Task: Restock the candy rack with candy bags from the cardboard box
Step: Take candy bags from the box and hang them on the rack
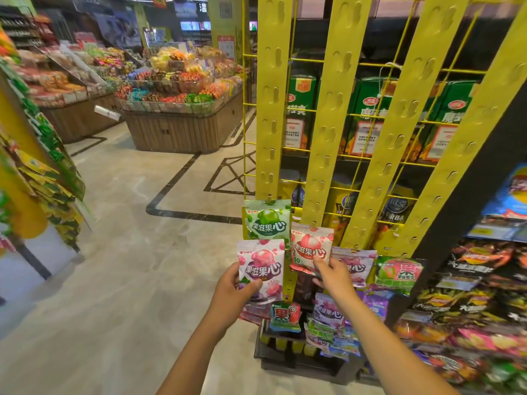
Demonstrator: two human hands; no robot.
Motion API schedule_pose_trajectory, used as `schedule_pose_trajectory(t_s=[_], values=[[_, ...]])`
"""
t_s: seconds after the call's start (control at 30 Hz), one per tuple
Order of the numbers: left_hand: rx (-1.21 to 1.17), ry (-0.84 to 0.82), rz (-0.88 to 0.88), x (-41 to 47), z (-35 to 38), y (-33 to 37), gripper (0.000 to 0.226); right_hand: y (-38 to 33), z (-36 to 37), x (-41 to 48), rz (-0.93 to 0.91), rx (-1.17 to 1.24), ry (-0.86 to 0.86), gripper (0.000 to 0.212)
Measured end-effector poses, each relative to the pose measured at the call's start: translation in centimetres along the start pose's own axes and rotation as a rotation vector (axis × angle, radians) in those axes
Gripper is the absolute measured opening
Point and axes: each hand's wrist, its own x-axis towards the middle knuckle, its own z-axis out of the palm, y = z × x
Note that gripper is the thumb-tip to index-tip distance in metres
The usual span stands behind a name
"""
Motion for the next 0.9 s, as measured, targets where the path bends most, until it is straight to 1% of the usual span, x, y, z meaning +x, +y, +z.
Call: schedule_pose_trajectory(t_s=[0.1, 0.2, 0.27, 0.37, 0.4, 0.47, 0.53, 0.63, 0.7, 0.73, 0.77, 0.83, 0.9], values=[[0.005, -0.011, 0.001, 0.5, 0.5, 0.2, 0.031, 0.8, -0.6, -0.4, -0.006, -0.036, -0.015, 0.015], [0.003, -0.03, 0.001, 0.9, 1.3, 0.5, 0.033, 1.2, -1.3, -0.9, -0.014, -0.162, -0.002, 0.017], [0.004, -0.05, 0.01, 1.2, 1.8, 0.7, 0.035, 1.2, -1.8, -1.3, -0.019, -0.246, 0.01, 0.026], [0.013, -0.077, 0.024, 1.8, 2.5, 1.1, 0.04, 0.9, -2.7, -1.5, -0.016, -0.316, 0.032, 0.055], [0.014, -0.083, 0.026, 2.0, 2.8, 1.2, 0.044, 0.7, -3.0, -1.6, -0.015, -0.329, 0.043, 0.059], [0.011, -0.097, 0.035, 2.5, 3.3, 1.3, 0.05, 0.3, -3.7, -1.8, -0.035, -0.344, 0.058, 0.061], [0.004, -0.123, 0.054, 2.7, 3.9, 1.8, 0.05, -0.3, -4.2, -2.0, -0.094, -0.351, 0.082, 0.055], [-0.01, -0.157, 0.063, 3.5, 4.8, 2.4, 0.051, -1.6, -4.6, -2.6, -0.194, -0.294, 0.149, 0.038], [-0.013, -0.169, 0.077, 4.0, 5.4, 3.1, 0.058, -2.5, -4.7, -2.9, -0.236, -0.23, 0.16, 0.027], [-0.014, -0.184, 0.074, 4.1, 5.7, 3.7, 0.063, -3.0, -4.8, -3.1, -0.255, -0.208, 0.156, 0.024], [-0.024, -0.201, 0.085, 4.4, 6.1, 4.0, 0.062, -3.6, -4.8, -3.4, -0.275, -0.182, 0.143, 0.022], [-0.051, -0.212, 0.103, 4.7, 6.8, 5.2, 0.049, -4.4, -4.7, -3.6, -0.309, -0.12, 0.1, 0.016], [-0.061, -0.217, 0.118, 5.4, 7.5, 6.2, 0.05, -5.3, -4.5, -3.9, -0.331, -0.064, 0.049, 0.012]])
